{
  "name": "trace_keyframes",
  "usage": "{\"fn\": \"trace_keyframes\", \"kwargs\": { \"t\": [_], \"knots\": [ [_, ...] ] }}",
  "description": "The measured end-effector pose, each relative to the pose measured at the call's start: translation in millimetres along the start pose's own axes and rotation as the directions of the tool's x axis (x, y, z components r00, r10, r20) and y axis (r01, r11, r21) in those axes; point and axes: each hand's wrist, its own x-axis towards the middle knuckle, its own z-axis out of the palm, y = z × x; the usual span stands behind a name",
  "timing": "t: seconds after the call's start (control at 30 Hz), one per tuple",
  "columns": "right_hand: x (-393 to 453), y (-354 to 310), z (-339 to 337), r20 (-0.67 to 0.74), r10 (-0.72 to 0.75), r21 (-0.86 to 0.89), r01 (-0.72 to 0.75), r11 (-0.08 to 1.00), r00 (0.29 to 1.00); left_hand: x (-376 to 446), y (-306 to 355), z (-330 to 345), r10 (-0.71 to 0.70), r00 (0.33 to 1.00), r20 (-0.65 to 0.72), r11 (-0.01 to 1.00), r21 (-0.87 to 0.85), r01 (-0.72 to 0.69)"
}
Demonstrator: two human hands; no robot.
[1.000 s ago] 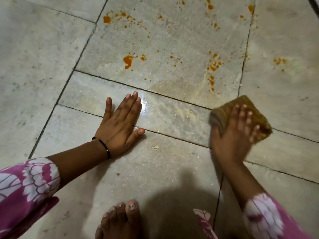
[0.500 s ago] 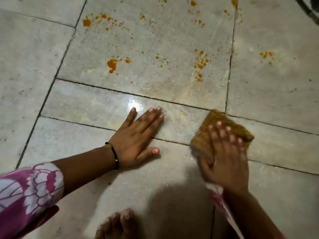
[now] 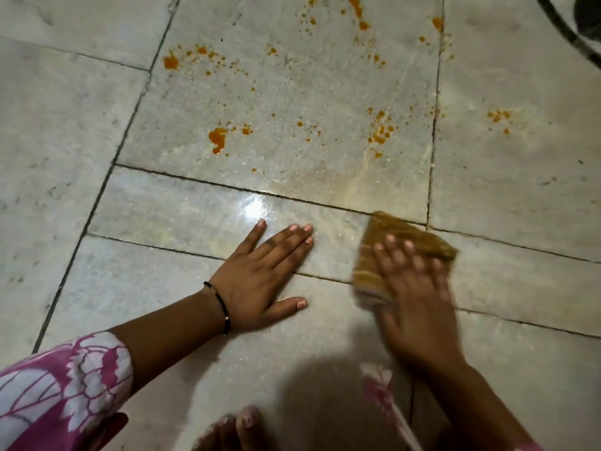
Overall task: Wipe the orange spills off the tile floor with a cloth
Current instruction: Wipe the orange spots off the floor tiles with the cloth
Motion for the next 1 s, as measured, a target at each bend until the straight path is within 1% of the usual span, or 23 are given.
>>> {"fn": "trace_keyframes", "kwargs": {
  "t": [0.07,0.13,0.2,0.23,0.27,0.33,0.37,0.43,0.5,0.57,0.63,0.7,0.77,0.8,0.83,0.87,0.93,1.0],
  "knots": [
    [4.4,25.0,-6.7,-0.027,0.17,0.004,-0.169,0.986,0.985,-0.5,0.2,0.5,0.0,1.0,-0.02,1.0,-0.023,0.0],
    [36.8,38.6,-12.1,-0.09,0.35,-0.004,-0.352,0.936,0.932,-0.5,0.1,0.5,-0.003,1.0,-0.031,1.0,-0.025,0.002],
    [82.2,38.8,-17.0,-0.113,0.446,0.005,-0.448,0.894,0.888,-1.4,0.0,0.5,-0.005,0.999,-0.038,1.0,-0.024,0.004],
    [102.7,33.4,-18.9,-0.11,0.451,0.008,-0.453,0.892,0.886,-1.6,0.4,0.1,-0.005,0.999,-0.035,1.0,-0.024,0.004],
    [118.4,23.8,-19.1,-0.098,0.424,0.004,-0.426,0.905,0.9,-1.8,0.5,-0.1,-0.006,1.0,-0.029,1.0,-0.023,0.005],
    [129.5,-3.1,-14.7,-0.08,0.298,-0.021,-0.3,0.954,0.951,-0.9,0.5,-0.4,-0.003,1.0,-0.024,1.0,-0.018,0.003],
    [125.0,-17.8,-10.4,-0.078,0.213,-0.035,-0.216,0.976,0.974,-0.7,0.2,0.1,-0.005,1.0,-0.024,1.0,-0.017,0.005],
    [96.2,-38.5,-2.9,-0.075,0.078,-0.026,-0.08,0.996,0.994,-0.4,0.0,0.4,-0.005,1.0,-0.017,1.0,-0.023,0.005],
    [55.2,-39.4,1.9,-0.052,0.018,0.018,-0.017,1.0,0.998,-0.7,-1.0,0.4,-0.003,1.0,-0.019,0.999,-0.032,0.002],
    [15.7,-19.8,3.2,-0.035,0.048,0.015,-0.048,0.999,0.998,-1.0,-1.5,1.2,-0.002,1.0,-0.022,0.999,-0.041,0.001],
    [-2.6,8.2,-2.3,-0.037,0.147,0.005,-0.147,0.989,0.988,-1.5,-1.3,1.4,-0.004,1.0,-0.024,0.999,-0.047,0.003],
    [9.7,29.8,-7.8,-0.07,0.277,0.001,-0.278,0.961,0.958,-1.6,-1.7,1.6,-0.006,1.0,-0.024,0.999,-0.043,0.005],
    [45.6,35.5,-12.0,-0.122,0.408,-0.002,-0.411,0.911,0.905,-2.0,-2.0,1.4,-0.005,1.0,-0.024,0.999,-0.041,0.004],
    [66.9,33.2,-12.6,-0.139,0.452,0.002,-0.456,0.89,0.881,-2.0,-1.9,1.5,-0.004,1.0,-0.024,0.999,-0.041,0.003],
    [87.6,25.5,-12.5,-0.144,0.462,0.004,-0.466,0.885,0.875,-2.9,-2.7,1.5,-0.007,1.0,-0.022,0.999,-0.041,0.006],
    [103.8,15.5,-12.4,-0.138,0.438,0.0,-0.442,0.897,0.888,-2.3,-2.0,1.1,-0.006,1.0,-0.019,0.999,-0.039,0.005],
    [119.3,-14.4,-7.2,-0.124,0.307,-0.019,-0.311,0.95,0.944,-2.4,-1.9,0.8,-0.005,1.0,-0.016,1.0,-0.03,0.005],
    [108.6,-42.4,-0.4,-0.129,0.159,-0.035,-0.165,0.986,0.979,-1.0,-1.0,0.7,-0.009,1.0,-0.015,1.0,-0.022,0.008]
  ]
}}
